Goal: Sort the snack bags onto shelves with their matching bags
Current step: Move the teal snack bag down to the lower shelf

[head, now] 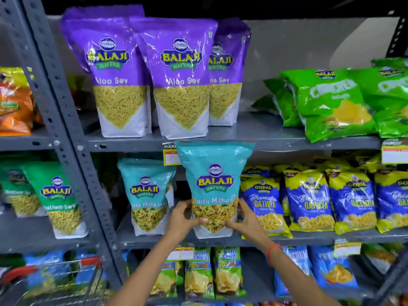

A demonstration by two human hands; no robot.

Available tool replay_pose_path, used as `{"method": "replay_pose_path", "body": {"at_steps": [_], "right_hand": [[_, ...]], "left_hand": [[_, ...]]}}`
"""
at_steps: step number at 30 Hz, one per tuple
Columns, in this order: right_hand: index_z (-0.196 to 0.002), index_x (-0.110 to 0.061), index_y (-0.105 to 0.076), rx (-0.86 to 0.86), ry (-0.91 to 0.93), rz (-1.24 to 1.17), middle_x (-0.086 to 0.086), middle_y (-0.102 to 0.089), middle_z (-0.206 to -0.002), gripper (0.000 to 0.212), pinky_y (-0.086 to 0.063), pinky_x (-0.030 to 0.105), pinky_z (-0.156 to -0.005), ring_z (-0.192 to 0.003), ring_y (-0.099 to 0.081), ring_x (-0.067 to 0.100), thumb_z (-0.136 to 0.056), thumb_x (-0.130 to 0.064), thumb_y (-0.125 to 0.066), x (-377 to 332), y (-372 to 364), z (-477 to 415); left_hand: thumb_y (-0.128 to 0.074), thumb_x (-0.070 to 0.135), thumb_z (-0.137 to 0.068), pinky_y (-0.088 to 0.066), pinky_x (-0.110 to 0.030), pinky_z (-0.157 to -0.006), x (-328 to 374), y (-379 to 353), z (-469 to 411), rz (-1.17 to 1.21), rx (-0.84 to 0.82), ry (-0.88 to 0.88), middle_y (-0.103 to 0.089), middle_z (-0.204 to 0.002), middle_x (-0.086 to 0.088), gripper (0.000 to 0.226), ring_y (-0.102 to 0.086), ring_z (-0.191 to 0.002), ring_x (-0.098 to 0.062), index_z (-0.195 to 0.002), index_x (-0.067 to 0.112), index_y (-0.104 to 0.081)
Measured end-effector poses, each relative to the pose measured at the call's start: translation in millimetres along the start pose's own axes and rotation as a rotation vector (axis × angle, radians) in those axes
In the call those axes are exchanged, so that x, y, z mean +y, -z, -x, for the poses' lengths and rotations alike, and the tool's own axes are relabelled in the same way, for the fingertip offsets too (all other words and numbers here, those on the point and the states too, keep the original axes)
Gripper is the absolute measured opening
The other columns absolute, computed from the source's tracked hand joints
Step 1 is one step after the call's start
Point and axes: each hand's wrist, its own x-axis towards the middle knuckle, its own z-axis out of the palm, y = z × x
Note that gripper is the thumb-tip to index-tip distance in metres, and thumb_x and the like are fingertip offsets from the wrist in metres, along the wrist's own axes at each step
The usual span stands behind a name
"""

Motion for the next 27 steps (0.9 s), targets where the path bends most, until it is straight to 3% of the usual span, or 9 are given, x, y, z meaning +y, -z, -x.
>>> {"method": "replay_pose_path", "body": {"at_steps": [3,8,13,16,22,27], "right_hand": [[-0.134,-0.024,-0.038,-0.038,-0.034,0.013,0.000,-0.055,-0.131,0.079,-0.047,0.038,-0.099,-0.120,-0.054,0.017,-0.068,-0.029,-0.081,18.2,-12.6,-15.0],[-0.126,-0.029,-0.037,-0.088,-0.109,0.003,-0.015,-0.052,-0.121,0.071,-0.045,0.041,-0.103,-0.120,-0.051,0.016,-0.071,-0.018,-0.080,46.2,-27.8,-38.2],[-0.136,-0.016,-0.032,-0.095,-0.150,-0.035,-0.002,-0.049,-0.131,0.083,-0.040,0.043,-0.107,-0.128,-0.044,0.020,-0.069,-0.020,-0.081,61.8,-32.3,-62.0],[-0.138,-0.017,-0.031,-0.108,-0.157,-0.061,0.004,-0.046,-0.140,0.089,-0.040,0.050,-0.108,-0.131,-0.043,0.023,-0.066,-0.030,-0.082,75.9,-32.4,-69.7],[-0.140,-0.020,-0.028,-0.095,-0.177,-0.066,-0.003,-0.046,-0.135,0.081,-0.043,0.046,-0.105,-0.126,-0.045,0.018,-0.074,-0.019,-0.077,80.2,-35.4,-71.1],[-0.140,-0.019,-0.027,-0.086,-0.174,-0.068,-0.004,-0.047,-0.128,0.078,-0.044,0.041,-0.102,-0.120,-0.045,0.015,-0.077,-0.014,-0.073,82.1,-37.8,-69.6]], "left_hand": [[-0.086,0.019,-0.062,-0.048,-0.035,-0.092,-28.0,-4.3,-13.7,-0.047,-0.002,0.031,-0.059,-0.121,-0.007,0.069,-0.056,-0.115,-0.024,-0.122,0.007,-0.055],[-0.084,0.015,-0.065,-0.048,-0.036,-0.088,-60.8,-16.5,-32.7,-0.098,-0.010,0.090,-0.059,-0.109,-0.008,0.056,-0.057,-0.108,-0.026,-0.114,0.006,-0.056],[-0.083,0.016,-0.065,-0.045,-0.033,-0.080,-78.9,-25.5,-53.1,-0.112,0.016,0.108,-0.058,-0.102,-0.008,0.053,-0.058,-0.099,-0.024,-0.111,0.004,-0.059],[-0.083,0.019,-0.066,-0.043,-0.031,-0.079,-83.8,-26.2,-63.4,-0.147,-0.017,0.108,-0.059,-0.105,-0.012,0.055,-0.057,-0.098,-0.024,-0.114,0.003,-0.059],[-0.082,0.014,-0.066,-0.040,-0.026,-0.079,-91.9,-25.2,-72.8,-0.177,-0.040,0.111,-0.060,-0.115,-0.021,0.057,-0.056,-0.098,-0.021,-0.117,0.002,-0.058],[-0.083,0.016,-0.066,-0.048,-0.036,-0.087,-94.6,-25.7,-73.9,-0.199,-0.043,0.122,-0.060,-0.116,-0.021,0.057,-0.060,-0.105,-0.031,-0.117,0.004,-0.058]]}}
